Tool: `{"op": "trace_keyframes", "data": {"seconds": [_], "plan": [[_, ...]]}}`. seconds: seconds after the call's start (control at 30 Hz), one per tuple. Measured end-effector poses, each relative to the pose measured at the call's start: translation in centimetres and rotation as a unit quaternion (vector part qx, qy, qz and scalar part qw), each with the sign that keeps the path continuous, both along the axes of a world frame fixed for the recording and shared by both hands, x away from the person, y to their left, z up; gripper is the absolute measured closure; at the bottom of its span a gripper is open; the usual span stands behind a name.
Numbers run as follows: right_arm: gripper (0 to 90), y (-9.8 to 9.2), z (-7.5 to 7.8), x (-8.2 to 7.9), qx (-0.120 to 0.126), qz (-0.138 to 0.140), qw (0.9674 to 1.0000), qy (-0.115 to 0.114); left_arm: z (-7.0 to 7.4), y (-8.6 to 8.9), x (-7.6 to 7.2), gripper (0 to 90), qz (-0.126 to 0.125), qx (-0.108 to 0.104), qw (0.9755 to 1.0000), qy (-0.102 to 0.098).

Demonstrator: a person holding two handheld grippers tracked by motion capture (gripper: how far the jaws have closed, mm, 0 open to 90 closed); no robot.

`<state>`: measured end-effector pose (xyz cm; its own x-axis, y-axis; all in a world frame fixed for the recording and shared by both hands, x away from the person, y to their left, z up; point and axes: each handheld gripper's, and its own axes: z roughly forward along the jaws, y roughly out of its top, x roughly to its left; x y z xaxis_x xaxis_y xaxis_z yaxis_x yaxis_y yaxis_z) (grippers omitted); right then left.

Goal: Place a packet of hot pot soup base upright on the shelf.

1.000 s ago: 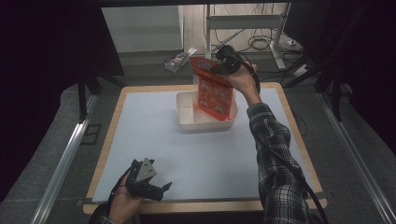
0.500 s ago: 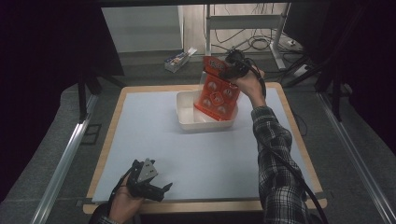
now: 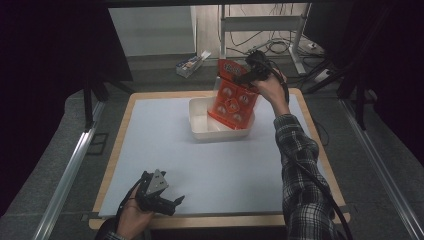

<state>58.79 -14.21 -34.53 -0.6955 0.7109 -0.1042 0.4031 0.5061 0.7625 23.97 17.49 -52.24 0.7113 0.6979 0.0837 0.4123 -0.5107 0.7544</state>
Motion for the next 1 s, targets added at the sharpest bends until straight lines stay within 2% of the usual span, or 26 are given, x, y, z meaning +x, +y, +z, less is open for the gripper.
{"op": "trace_keyframes", "data": {"seconds": [0.13, 0.37, 0.6, 1.0], "plan": [[2.2, -0.2, 0.5, -0.4, 0.001, 0.007, 1.0000, -0.006, -0.1, 0.0, 0.1, 0.0, -0.003, -0.005, 0.9999, 0.011], [2.1, -0.4, 1.2, -1.1, 0.004, 0.015, 0.9998, -0.011, -0.1, 0.1, 0.2, 0.0, -0.002, -0.012, 0.9998, 0.014], [2.1, -0.9, 1.9, -2.1, 0.005, 0.021, 0.9996, -0.019, 0.0, -0.2, 0.0, 0.0, -0.005, -0.003, 1.0000, -0.006], [2.1, -2.0, 2.3, -3.6, 0.022, 0.024, 0.9991, -0.027, 0.1, -0.2, -0.1, 0.0, 0.000, 0.000, 0.9999, -0.014]]}}
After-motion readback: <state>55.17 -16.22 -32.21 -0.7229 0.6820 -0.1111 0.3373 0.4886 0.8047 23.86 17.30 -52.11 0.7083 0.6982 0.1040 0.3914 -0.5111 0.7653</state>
